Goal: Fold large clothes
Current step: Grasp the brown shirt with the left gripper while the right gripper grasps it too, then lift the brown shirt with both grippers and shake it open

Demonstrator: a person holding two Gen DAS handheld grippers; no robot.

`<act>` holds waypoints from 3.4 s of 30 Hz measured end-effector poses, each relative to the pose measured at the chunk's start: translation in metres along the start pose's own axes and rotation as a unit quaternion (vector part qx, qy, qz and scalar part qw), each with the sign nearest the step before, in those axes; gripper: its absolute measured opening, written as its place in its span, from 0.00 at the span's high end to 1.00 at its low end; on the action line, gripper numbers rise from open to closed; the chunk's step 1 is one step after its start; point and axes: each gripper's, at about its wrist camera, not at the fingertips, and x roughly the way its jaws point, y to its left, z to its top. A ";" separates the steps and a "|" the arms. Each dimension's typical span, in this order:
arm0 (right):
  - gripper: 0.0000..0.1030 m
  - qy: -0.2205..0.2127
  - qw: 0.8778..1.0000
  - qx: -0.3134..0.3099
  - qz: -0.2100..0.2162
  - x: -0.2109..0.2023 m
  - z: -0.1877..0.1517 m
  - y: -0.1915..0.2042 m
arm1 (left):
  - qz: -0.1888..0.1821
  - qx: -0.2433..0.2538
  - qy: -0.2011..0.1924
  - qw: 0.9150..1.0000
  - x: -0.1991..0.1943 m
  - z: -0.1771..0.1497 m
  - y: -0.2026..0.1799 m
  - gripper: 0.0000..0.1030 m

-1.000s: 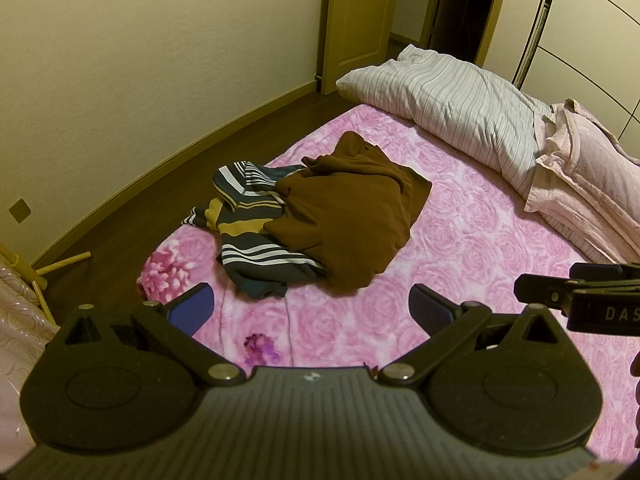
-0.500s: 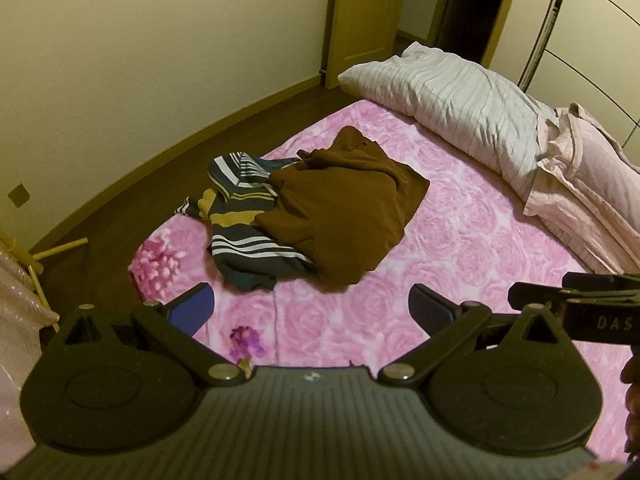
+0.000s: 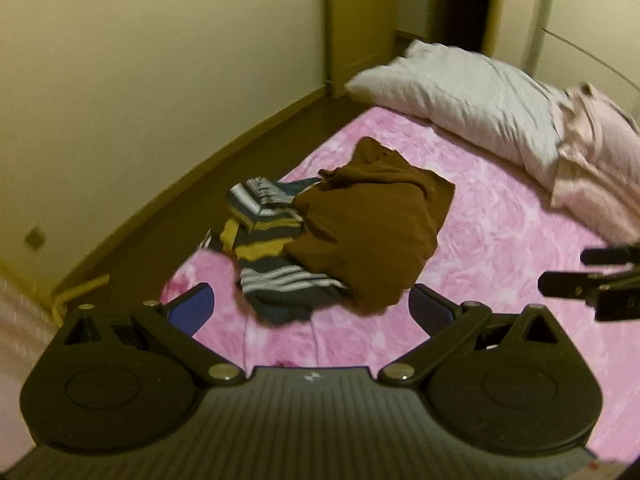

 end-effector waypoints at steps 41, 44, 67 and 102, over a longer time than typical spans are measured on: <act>0.92 -0.036 0.984 0.105 -0.140 0.175 0.068 -0.036 | -0.286 0.304 0.013 0.909 0.287 0.133 0.027 0.96; 0.94 -0.071 0.973 0.142 -0.170 0.118 0.052 -0.070 | -0.307 0.303 -0.020 0.902 0.243 0.139 -0.001 0.97; 0.47 -0.083 0.833 0.339 -0.430 -0.294 -0.284 -0.265 | -0.455 0.431 0.073 0.776 0.002 -0.111 -0.347 0.70; 0.29 0.111 0.931 -0.056 -0.344 -0.148 -0.457 -0.386 | -0.291 0.683 -0.040 0.669 0.150 -0.202 -0.519 0.92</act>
